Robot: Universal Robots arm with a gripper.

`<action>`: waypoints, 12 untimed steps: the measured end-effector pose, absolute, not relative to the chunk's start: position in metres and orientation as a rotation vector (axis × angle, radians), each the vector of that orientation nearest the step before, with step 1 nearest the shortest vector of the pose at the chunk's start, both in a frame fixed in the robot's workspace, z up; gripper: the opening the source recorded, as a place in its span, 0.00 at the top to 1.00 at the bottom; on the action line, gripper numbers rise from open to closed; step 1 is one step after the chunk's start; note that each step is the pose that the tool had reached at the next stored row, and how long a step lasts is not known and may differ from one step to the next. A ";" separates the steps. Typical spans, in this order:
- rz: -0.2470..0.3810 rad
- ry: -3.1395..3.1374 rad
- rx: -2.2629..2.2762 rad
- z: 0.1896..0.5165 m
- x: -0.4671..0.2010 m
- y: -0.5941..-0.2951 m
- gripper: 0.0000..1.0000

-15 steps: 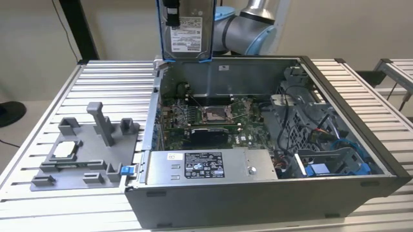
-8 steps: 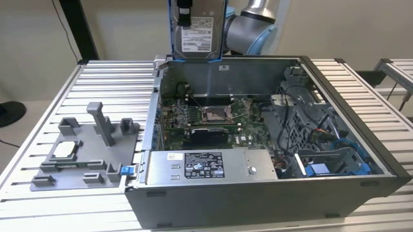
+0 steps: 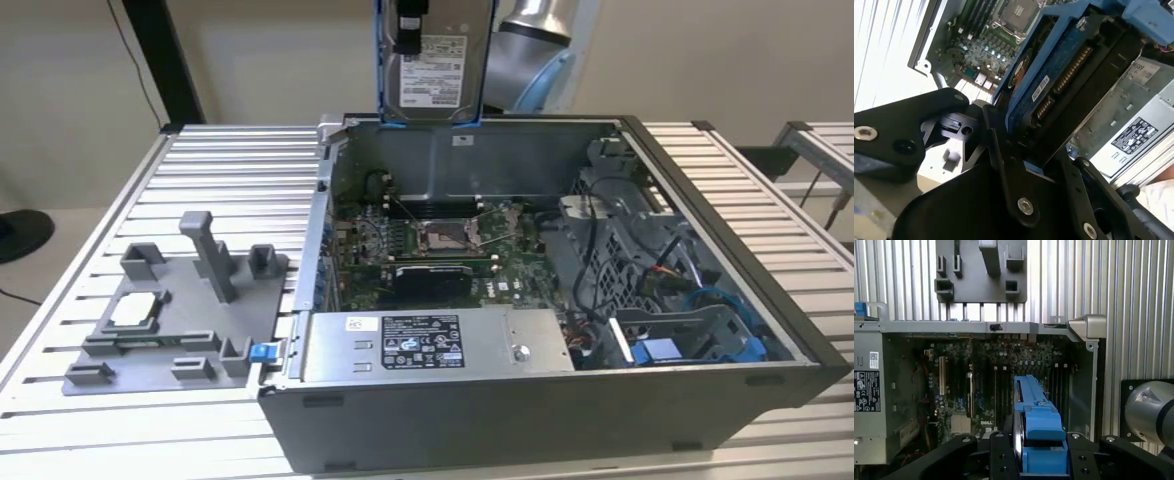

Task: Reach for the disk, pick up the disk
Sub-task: 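Pick up the disk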

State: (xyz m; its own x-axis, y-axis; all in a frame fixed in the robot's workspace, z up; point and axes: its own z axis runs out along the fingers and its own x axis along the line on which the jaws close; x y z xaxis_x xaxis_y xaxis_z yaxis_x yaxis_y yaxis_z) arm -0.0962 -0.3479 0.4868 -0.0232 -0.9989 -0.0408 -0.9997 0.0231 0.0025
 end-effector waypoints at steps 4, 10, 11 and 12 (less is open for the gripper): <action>0.047 2.227 -2.176 0.487 -0.084 -0.348 1.00; 0.048 2.227 -2.176 0.487 -0.066 -0.348 1.00; 0.048 2.227 -2.177 0.487 -0.063 -0.348 1.00; 0.048 2.227 -2.177 0.487 -0.060 -0.348 1.00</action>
State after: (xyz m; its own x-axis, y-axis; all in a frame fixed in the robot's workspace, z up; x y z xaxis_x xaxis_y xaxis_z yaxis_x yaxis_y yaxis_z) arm -0.0602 -0.3479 0.4868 -0.0231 -0.9989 -0.0407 -0.9997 0.0230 0.0032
